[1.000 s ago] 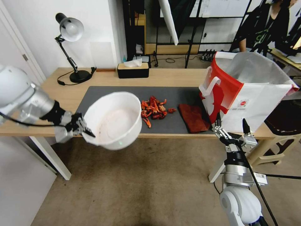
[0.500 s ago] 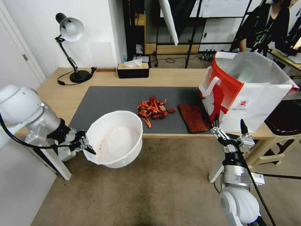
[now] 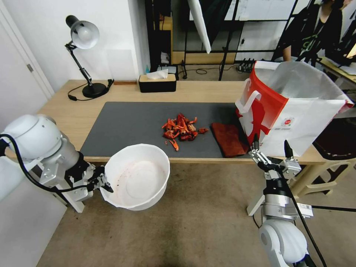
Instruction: Sweep shrimp from table into container with towel, then put container into takeout bag.
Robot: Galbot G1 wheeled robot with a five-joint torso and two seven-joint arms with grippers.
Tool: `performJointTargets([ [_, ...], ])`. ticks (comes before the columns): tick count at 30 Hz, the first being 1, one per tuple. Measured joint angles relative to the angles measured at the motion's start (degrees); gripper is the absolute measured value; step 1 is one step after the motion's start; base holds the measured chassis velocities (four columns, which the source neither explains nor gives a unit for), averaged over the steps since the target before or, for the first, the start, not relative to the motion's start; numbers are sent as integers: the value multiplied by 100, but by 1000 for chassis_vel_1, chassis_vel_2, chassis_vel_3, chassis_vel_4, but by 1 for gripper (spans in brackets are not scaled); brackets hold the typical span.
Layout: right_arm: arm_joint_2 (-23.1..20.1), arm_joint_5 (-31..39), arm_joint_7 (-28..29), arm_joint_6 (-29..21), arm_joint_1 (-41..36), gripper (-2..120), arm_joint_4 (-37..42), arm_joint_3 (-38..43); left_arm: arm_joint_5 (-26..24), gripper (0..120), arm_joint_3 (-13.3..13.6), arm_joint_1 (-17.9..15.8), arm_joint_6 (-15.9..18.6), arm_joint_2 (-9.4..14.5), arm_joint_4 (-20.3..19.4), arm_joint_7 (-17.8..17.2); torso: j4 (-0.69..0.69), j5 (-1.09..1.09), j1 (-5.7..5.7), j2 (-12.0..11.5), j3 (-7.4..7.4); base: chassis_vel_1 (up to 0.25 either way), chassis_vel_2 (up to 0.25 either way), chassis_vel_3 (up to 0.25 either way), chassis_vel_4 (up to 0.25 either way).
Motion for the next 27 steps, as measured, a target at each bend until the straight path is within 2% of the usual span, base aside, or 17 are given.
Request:
performJointTargets([
  [3,-12,9,5,-9,8,100,0,11,57,0,-150,176,-22,-36,-11,2,1,0,0,0,0,0,0,0,0],
  [6,-24,25,14,-24,39,100,-12,14,216,0,-578,723,-104,-106,-72,4,1,-1,0,0,0,0,0,0,0],
  [7,-24,25,14,-24,39,100,-12,14,216,0,-578,723,-104,-106,-72,4,1,-1,0,0,0,0,0,0,0],
  [10,-15,27,17,-33,70,100,-34,-1,269,0,-819,1022,-151,-133,-103,5,2,0,0,0,0,0,0,0,0],
  [15,-15,27,20,-47,93,100,-53,-14,385,0,-953,1219,-210,-243,-102,5,1,0,0,0,0,0,0,0,0],
  [22,-48,37,33,-53,102,100,-79,-2,622,0,-1092,1613,-353,-528,-76,5,2,0,-1,0,-1,0,0,0,0],
  [27,-58,42,37,-61,106,100,-79,4,751,0,-1061,1682,-433,-748,-17,5,1,0,0,0,-1,0,0,0,0],
])
